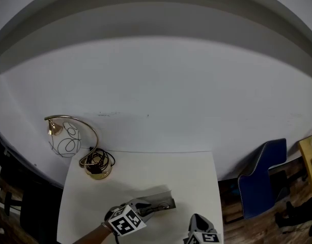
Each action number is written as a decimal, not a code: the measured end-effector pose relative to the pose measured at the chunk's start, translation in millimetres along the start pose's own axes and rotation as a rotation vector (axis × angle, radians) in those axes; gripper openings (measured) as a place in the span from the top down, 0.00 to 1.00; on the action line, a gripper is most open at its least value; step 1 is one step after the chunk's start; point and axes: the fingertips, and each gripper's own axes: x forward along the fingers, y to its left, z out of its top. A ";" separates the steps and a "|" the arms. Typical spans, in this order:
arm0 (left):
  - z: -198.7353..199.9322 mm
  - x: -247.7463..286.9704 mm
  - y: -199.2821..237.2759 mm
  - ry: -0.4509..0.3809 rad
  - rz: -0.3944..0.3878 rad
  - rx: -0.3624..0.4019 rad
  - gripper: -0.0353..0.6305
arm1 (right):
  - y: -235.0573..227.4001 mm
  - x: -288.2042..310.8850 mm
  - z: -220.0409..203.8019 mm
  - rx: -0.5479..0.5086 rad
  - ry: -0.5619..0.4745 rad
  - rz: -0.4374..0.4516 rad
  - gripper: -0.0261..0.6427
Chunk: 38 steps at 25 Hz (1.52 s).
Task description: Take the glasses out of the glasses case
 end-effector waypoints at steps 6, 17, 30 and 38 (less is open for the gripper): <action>-7.1 18.6 -0.3 0.065 -0.037 0.051 0.76 | -2.8 6.6 -4.7 0.005 0.019 0.004 0.91; -10.6 35.9 -1.9 0.165 -0.171 0.099 0.76 | -10.8 15.9 -10.6 0.017 0.047 -0.002 0.91; -19.7 49.5 -4.1 0.270 -0.270 0.110 0.77 | -12.6 22.3 -15.4 0.023 0.074 0.009 0.91; -24.7 53.7 -3.0 0.329 -0.346 0.052 0.81 | -12.9 25.7 -15.7 0.023 0.082 0.015 0.91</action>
